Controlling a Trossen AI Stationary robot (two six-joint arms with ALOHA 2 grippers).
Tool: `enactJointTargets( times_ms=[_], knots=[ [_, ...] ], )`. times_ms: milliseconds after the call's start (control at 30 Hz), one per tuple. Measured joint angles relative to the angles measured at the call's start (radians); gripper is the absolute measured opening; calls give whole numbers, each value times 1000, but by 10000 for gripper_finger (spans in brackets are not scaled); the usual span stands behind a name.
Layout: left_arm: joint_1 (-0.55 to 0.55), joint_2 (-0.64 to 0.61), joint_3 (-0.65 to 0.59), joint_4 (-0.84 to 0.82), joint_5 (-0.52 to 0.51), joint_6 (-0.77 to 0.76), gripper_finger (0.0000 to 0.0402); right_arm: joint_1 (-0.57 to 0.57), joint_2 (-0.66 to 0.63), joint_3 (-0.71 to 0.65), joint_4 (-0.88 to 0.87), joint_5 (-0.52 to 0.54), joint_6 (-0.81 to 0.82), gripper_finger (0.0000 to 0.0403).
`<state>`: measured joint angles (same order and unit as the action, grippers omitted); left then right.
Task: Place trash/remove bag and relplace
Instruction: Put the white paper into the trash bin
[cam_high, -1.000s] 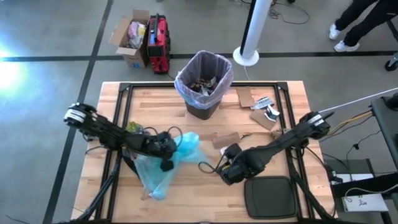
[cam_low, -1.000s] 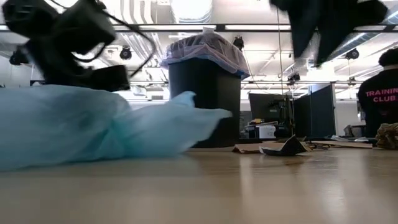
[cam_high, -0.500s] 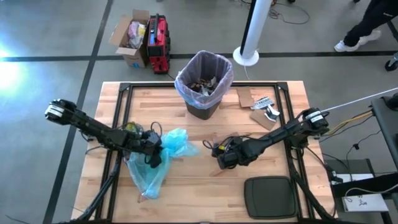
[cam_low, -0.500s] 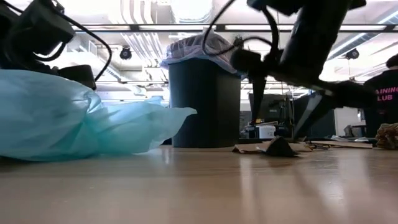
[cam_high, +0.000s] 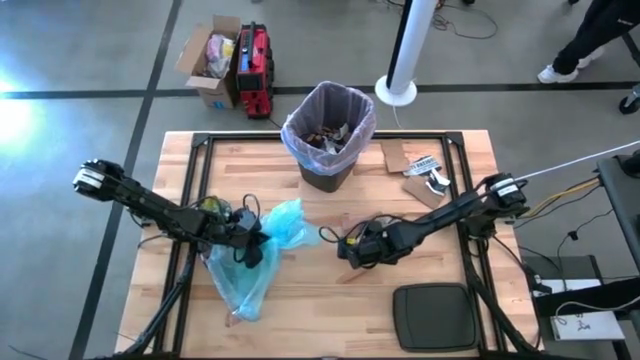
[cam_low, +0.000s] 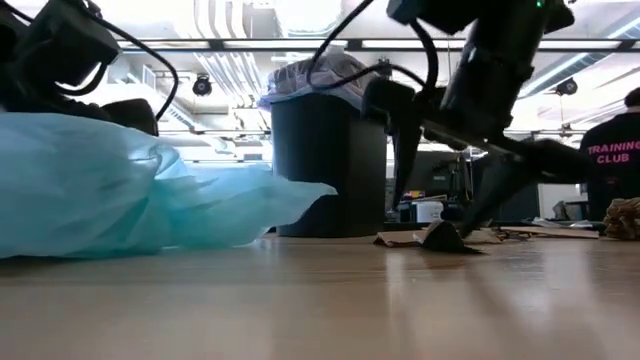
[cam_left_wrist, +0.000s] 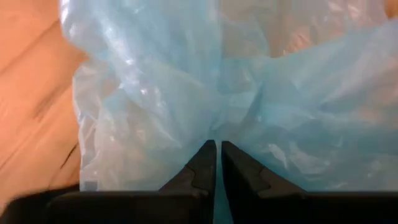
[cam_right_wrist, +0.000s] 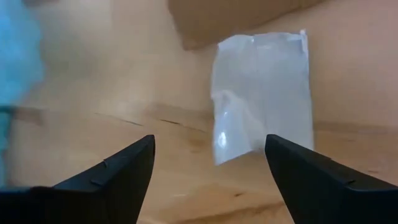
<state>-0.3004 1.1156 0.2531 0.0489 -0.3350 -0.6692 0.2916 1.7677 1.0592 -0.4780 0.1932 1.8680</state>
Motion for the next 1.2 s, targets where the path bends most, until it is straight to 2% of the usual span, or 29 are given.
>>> enactJointTargets(
  times_ms=[233,367,533,700,833,967,1100,1200],
  knots=[
    [0,9,-1,14,-7,28,10,-2,60,4,-7,-4,-10,271],
    [0,18,-1,15,-4,17,10,-2,87,7,-7,29,-2,244],
    [0,26,-3,22,4,2,10,-2,91,5,-14,47,-18,178],
    [0,31,-5,24,3,2,10,-2,92,3,-17,54,-64,84],
    [0,35,-6,25,3,2,10,4,77,13,-29,49,-178,12],
    [0,35,-7,24,3,4,10,17,56,113,-126,55,-338,12],
    [1,35,-8,24,4,5,10,33,39,284,-145,66,-729,2],
    [1,35,-9,24,4,19,10,35,39,420,-150,91,-923,2]
  ],
)
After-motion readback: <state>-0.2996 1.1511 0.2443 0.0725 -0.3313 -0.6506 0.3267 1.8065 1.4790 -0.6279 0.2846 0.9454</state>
